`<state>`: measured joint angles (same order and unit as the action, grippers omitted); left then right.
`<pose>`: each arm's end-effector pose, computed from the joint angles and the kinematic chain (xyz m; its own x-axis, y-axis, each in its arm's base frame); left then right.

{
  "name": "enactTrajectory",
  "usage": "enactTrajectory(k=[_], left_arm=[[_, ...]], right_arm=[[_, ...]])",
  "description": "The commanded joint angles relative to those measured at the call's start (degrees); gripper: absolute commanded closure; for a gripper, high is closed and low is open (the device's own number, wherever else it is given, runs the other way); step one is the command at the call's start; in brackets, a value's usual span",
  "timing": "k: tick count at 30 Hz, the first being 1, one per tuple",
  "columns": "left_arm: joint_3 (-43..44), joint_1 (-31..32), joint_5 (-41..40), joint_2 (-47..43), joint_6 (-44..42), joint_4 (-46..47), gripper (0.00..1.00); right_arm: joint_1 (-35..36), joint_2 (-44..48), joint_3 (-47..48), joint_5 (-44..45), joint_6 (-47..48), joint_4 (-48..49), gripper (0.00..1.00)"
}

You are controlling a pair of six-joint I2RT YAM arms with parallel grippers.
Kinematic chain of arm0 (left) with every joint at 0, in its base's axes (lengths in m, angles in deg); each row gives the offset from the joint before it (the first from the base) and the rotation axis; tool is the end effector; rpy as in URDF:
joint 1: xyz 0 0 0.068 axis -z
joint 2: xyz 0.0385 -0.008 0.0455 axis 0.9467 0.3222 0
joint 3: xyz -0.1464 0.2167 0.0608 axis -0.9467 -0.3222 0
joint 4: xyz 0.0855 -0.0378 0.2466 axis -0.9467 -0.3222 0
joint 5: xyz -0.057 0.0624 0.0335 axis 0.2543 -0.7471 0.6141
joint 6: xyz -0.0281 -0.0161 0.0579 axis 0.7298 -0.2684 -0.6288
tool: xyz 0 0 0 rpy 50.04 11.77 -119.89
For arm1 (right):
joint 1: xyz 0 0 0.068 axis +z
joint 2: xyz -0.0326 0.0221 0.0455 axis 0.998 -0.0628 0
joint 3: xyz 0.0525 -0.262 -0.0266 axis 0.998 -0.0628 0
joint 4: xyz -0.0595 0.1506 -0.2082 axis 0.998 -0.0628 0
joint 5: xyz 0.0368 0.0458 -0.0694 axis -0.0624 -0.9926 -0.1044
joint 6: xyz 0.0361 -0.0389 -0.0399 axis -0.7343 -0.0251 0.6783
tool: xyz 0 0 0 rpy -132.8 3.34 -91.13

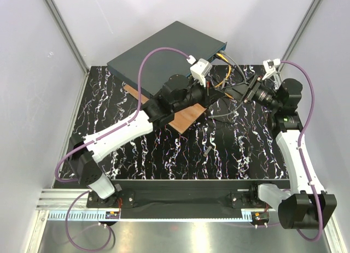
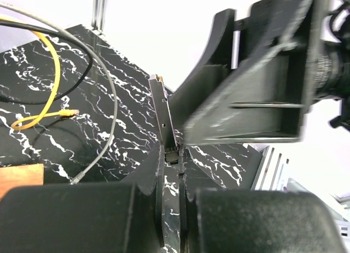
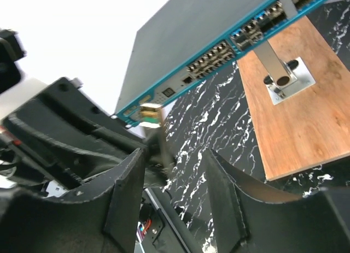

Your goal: Insert the plug into the switch port

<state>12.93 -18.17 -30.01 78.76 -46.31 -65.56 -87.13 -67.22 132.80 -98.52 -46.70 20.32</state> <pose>0.2397 -0.3294 0.4084 -0.3461 -0.1330 -0.9287 0.7966 0.4813 -0.3658 0.2529 0.0380 0.3921 -0.5049 0.4314 -0.7476 -0.5881 0.4621 0.6638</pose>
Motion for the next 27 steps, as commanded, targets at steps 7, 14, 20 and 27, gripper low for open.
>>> enactTrajectory(k=[7,14,20,27], left_arm=[[0.59,1.81,-2.17,-0.38,-2.68,5.27,1.0],[2.87,2.69,-3.93,1.55,-3.39,2.37,1.0],[2.96,2.69,-3.84,1.82,-2.78,2.81,0.93],[0.59,-0.29,7.11,-4.84,-3.22,-3.77,0.52]], right_arm=[[0.38,-1.59,1.51,2.84,2.4,0.39,0.46],[2.66,-1.94,1.16,2.13,3.72,-0.84,0.54],[2.84,-1.94,0.54,1.34,3.63,-0.93,0.89],[2.84,-2.47,3.43,-0.67,17.46,-9.88,1.0]])
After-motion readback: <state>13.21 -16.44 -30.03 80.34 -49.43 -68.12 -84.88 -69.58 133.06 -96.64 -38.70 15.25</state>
